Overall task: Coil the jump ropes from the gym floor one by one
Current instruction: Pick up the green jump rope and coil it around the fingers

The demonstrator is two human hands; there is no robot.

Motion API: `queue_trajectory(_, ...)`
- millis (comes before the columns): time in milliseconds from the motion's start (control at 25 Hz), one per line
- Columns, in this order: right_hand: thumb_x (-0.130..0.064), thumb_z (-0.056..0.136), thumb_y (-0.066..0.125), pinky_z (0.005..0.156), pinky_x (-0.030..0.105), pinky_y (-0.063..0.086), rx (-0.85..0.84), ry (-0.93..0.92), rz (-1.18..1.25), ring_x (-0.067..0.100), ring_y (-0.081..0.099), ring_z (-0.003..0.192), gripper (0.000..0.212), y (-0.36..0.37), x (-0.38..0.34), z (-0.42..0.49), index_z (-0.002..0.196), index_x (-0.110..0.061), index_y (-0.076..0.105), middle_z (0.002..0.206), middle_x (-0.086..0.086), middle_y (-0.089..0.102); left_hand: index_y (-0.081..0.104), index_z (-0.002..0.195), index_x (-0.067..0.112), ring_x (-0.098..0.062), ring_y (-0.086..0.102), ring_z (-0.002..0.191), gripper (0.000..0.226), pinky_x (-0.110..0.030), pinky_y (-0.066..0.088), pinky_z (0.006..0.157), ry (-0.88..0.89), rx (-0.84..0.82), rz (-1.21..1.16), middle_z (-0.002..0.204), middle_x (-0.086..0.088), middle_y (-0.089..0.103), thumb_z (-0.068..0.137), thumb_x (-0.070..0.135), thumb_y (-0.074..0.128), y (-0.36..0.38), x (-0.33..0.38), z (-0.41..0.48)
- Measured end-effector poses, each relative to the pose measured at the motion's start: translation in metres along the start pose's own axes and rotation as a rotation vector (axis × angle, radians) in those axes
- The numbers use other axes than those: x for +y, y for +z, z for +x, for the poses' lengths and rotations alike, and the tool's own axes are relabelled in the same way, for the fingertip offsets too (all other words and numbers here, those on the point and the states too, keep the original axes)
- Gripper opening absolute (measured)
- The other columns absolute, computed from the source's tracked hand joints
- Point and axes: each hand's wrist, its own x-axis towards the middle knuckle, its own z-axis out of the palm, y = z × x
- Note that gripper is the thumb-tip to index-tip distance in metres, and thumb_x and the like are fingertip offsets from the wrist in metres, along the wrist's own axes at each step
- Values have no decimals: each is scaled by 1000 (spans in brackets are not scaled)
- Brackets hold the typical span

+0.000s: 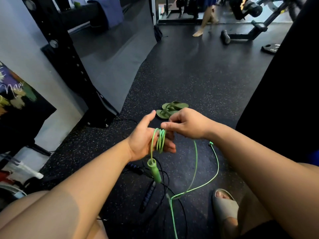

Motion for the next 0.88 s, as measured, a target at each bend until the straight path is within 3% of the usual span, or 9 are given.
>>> queue_trajectory(160,-52,84,66,52,29,33,132,-13,223,8,37,52,57,16,26,6,70,2,57,57,-1,43,64,88,-4,-39,68,73,91,-44,51,88,-9,-104,-58,65,-19,65,81,79,29,2,11,-9)
queue_trajectory(240,-65,85,56,55,32,35,167,12,327,10,38,56,66,36,33,7,71,-1,53,61,-1,41,61,88,-2,-36,67,68,88,-38,53,75,17,-115,-132,62,-14,62,81,79,27,0,13,-11)
queue_trajectory(320,-76,86,44,57,37,40,163,66,452,17,42,60,72,56,35,8,74,-6,55,65,4,45,61,88,-1,-33,64,66,87,-37,50,72,58,-104,-207,63,-11,59,81,79,29,-1,12,-13)
queue_trajectory(440,-63,97,40,55,40,43,96,203,587,23,45,56,62,80,33,7,74,-7,54,65,13,46,63,95,-2,-29,63,74,83,-35,51,79,188,-91,-484,75,-11,62,79,77,42,-2,14,-14)
queue_trajectory(560,-53,102,39,54,35,42,-89,331,654,20,40,49,49,94,30,2,71,-16,47,59,4,40,62,106,1,-35,68,98,80,-40,48,99,368,44,-588,94,-13,69,78,74,42,-9,21,-13)
queue_trajectory(720,-40,106,39,49,30,40,-250,290,472,15,40,47,43,83,20,-2,72,-16,52,61,3,41,54,119,3,-38,62,120,79,-40,40,111,495,259,-582,109,-15,69,86,72,32,-28,29,-14)
queue_trajectory(800,-40,105,42,45,27,45,-251,223,264,14,45,48,42,67,10,-1,73,-18,58,64,4,47,52,120,3,-39,64,118,76,-42,36,114,493,380,-522,109,-17,70,89,70,32,-37,30,-12)
queue_trajectory(880,-42,104,43,50,23,44,-203,114,41,11,49,53,42,50,1,1,77,-18,65,66,1,55,52,122,-3,-38,67,107,82,-44,42,110,429,466,-408,104,-21,70,92,70,31,-37,27,-9)
